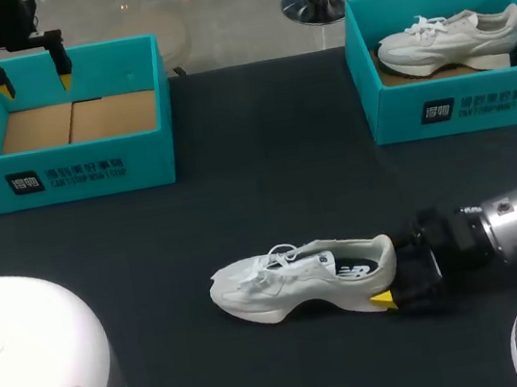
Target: Take the shoe out of the shoebox, open the shoe tongue, remove and reinsert the insole, then place the shoe into the shoebox
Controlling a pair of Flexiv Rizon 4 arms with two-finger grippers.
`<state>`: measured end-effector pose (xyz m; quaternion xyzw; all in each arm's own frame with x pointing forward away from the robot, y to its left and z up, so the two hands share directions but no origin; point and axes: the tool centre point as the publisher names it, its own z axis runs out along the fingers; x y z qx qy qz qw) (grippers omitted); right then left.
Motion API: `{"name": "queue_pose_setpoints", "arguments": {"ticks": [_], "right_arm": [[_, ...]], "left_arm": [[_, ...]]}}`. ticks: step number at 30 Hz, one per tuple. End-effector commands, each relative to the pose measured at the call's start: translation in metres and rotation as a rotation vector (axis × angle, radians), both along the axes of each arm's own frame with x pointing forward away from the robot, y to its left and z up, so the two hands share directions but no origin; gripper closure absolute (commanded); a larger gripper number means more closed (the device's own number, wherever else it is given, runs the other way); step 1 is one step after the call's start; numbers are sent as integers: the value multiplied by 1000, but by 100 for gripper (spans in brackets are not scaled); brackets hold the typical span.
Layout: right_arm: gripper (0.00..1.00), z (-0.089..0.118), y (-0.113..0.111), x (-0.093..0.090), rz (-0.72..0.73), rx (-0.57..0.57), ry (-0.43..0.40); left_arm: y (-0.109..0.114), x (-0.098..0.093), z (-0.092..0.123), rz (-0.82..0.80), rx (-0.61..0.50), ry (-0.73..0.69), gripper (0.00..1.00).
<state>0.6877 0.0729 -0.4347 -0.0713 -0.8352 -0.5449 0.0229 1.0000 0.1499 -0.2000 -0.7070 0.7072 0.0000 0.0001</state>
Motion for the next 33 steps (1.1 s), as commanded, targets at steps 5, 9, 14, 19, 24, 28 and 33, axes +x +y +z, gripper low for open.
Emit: {"name": "queue_pose_setpoints", "arguments": {"ticks": [5, 9, 14, 19, 24, 28, 33], "right_arm": [[100, -8, -1, -5, -1, 0, -2], [100, -8, -1, -5, -1, 0, -2], [100, -8, -1, -5, -1, 0, -2], [100, -8, -1, -5, -1, 0, -2], [100, -8, -1, -5, -1, 0, -2], [100, -8, -1, -5, -1, 0, -2], [100, -8, -1, -5, -1, 0, -2]], "left_arm": [[0, 0, 0, 0, 0, 0, 0], [0, 0, 0, 0, 0, 0, 0], [0, 0, 0, 0, 0, 0, 0], [-23, -33, 10, -21, -9, -7, 0], [-67, -86, 14, -69, -47, -6, 0], [-98, -132, 15, -114, -57, -12, 0], [-130, -184, 11, -173, -53, -30, 0]]}}
